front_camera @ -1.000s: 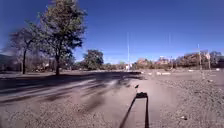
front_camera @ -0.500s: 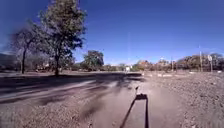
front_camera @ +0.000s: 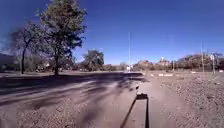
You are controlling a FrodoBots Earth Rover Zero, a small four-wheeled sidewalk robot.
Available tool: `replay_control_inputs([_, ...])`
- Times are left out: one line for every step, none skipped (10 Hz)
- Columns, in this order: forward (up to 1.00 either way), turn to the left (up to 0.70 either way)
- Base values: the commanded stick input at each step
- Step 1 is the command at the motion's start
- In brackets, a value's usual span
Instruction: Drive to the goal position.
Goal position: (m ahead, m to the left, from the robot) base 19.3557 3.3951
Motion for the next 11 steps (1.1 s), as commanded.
replay_control_inputs([0.5, 0.0])
replay_control_inputs([0.5, 0.0])
replay_control_inputs([0.5, 0.0])
replay_control_inputs([0.5, 0.0])
replay_control_inputs([0.5, 0.0])
replay_control_inputs([0.5, 0.0])
replay_control_inputs([0.5, 0.0])
replay_control_inputs([0.5, 0.0])
replay_control_inputs([0.5, 0.0])
replay_control_inputs([0.5, 0.0])
replay_control_inputs([0.5, 0.0])
